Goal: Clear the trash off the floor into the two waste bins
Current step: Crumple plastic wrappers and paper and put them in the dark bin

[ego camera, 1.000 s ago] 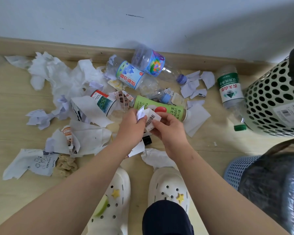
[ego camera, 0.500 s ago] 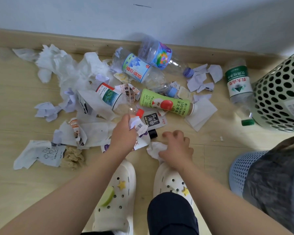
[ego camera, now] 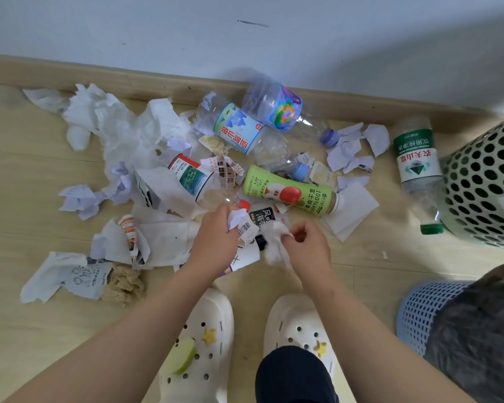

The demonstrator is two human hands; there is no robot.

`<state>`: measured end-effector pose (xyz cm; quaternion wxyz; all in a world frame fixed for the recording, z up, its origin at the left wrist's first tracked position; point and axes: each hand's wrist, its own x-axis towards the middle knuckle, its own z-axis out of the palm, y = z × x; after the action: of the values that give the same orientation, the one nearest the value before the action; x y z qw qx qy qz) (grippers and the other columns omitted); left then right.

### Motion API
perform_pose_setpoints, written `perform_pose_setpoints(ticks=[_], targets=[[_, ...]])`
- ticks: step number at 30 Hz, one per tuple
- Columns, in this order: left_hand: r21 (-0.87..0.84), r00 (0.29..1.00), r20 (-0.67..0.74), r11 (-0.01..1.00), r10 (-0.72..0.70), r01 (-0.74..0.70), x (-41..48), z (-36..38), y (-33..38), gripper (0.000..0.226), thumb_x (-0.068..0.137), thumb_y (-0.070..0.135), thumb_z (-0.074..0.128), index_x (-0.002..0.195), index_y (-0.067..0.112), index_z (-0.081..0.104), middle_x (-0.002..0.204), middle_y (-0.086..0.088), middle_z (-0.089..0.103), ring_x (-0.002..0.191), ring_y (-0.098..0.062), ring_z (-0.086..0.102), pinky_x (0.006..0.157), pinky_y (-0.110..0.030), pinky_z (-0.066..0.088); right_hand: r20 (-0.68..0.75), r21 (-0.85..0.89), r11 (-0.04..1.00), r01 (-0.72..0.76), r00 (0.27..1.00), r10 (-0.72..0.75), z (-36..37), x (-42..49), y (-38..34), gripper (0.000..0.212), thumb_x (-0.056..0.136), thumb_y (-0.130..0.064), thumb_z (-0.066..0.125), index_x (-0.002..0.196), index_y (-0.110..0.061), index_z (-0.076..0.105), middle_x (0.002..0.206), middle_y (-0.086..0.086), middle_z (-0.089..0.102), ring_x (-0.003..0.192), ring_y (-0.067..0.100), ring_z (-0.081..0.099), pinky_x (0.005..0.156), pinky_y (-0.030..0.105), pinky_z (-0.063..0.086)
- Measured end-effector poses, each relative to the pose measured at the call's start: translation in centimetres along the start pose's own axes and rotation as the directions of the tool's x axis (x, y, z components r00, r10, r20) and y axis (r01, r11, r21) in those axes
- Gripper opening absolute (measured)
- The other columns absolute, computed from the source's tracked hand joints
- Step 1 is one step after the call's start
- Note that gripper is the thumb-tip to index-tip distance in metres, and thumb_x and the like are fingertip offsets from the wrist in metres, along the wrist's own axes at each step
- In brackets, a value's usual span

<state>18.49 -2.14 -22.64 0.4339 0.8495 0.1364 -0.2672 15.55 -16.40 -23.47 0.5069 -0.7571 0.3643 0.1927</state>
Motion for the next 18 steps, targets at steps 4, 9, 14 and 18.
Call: perform_pose_setpoints(ticks=[4,9,14,18], targets=[[-0.171,1.0,0.008,0.985,-0.008,0.009,0.3,0.1,1.9,0.015,0.096,0.013,0.04,0.104,0.024,0.046,0.112,-0.013,0.053,0.081,-0.02,0.057,0.056,-0.025,0.047,-0.026,0.289,0.957,-0.005,1.0,0.013,-0.2,-0.1,-2.7,0.021,0.088,-0.011,0.059,0.073,-0.023,0.049,0.071,-0.005,0.047,0.059,0.01,0.04,0.053,0.02,0.034],[-0.463,0.989,0.108,0.876,-0.097,0.136,0.2,0.9,3.7,0.017,0.097,0.026,0.046,0.112,0.034,0.042,0.104,0.002,0.057,0.09,-0.019,0.061,0.077,-0.034,0.056,0.062,0.383,0.923,0.025,0.997,-0.052,0.4,-0.3,-4.0,0.021,0.085,-0.007,0.063,0.073,-0.02,0.054,0.067,-0.002,0.046,0.062,0.013,0.045,0.056,0.023,0.04],[-0.502,0.986,0.149,0.853,-0.075,0.141,0.4,1.6,4.2,0.015,0.095,0.019,0.05,0.103,0.031,0.045,0.096,0.001,0.059,0.085,-0.015,0.061,0.075,-0.032,0.054,0.186,0.409,0.912,0.016,0.977,-0.101,0.4,-0.4,-3.9,0.024,0.089,0.002,0.053,0.083,-0.02,0.062,0.075,0.0,0.059,0.064,0.008,0.059,0.053,0.014,0.051],[-0.4,0.996,0.061,0.912,-0.072,0.091,1.6,1.6,4.9,0.016,0.094,0.017,0.05,0.102,0.03,0.044,0.086,0.009,0.053,0.075,-0.01,0.054,0.079,-0.037,0.052,0.182,0.442,0.897,-0.007,0.98,-0.082,-0.7,0.3,-4.1,0.026,0.088,0.002,0.051,0.082,-0.02,0.064,0.075,-0.001,0.062,0.066,0.008,0.055,0.05,0.011,0.044]])
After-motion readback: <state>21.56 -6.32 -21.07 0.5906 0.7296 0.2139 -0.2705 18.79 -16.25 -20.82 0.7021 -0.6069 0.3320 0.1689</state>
